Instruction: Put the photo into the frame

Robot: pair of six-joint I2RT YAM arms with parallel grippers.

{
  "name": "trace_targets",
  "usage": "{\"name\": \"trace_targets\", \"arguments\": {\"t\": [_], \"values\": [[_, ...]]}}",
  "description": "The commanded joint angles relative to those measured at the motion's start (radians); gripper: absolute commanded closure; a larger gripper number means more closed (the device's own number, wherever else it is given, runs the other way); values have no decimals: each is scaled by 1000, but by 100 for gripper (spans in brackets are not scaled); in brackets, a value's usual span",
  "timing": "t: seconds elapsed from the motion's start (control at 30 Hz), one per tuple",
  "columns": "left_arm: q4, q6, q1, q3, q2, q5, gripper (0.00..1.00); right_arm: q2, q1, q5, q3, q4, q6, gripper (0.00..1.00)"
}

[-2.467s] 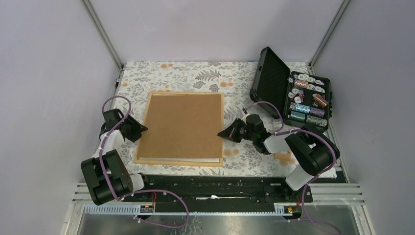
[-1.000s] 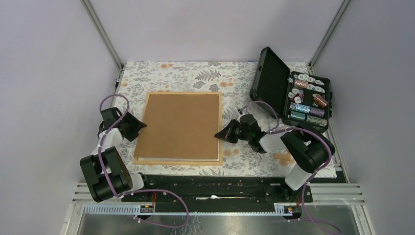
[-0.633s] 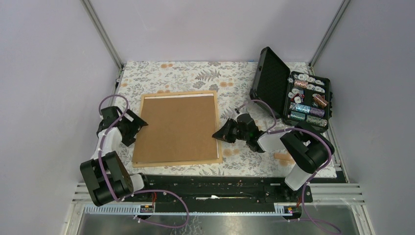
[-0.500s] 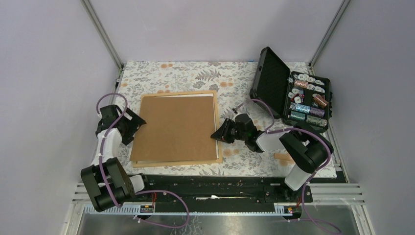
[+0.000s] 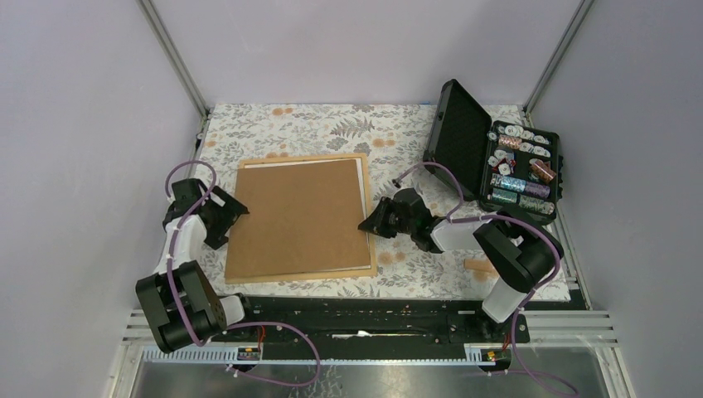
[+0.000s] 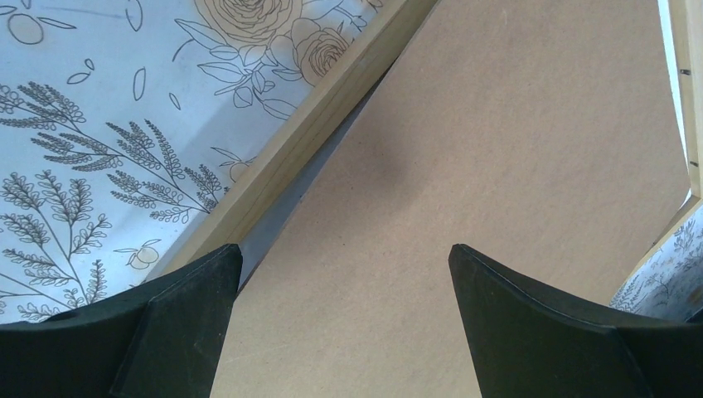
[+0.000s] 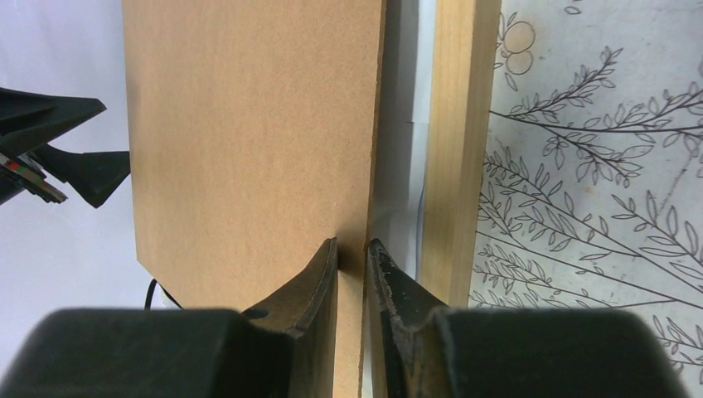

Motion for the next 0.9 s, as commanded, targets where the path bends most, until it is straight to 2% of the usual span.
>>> {"name": "trace_targets", "arguments": {"t": [0.0, 0.27, 0.43, 0.87], "values": [[39, 1, -20, 34, 23, 74, 1, -54, 15, 67, 18, 11, -11, 100], [72, 1, -45, 40, 22, 77, 1, -62, 10, 97, 1, 5, 36, 100], [66, -10, -48, 77, 73, 66, 1, -40, 5, 117, 15, -8, 79, 100], [-95, -48, -51, 200, 144, -210, 1, 20, 0, 147, 59, -24, 138, 100]]}}
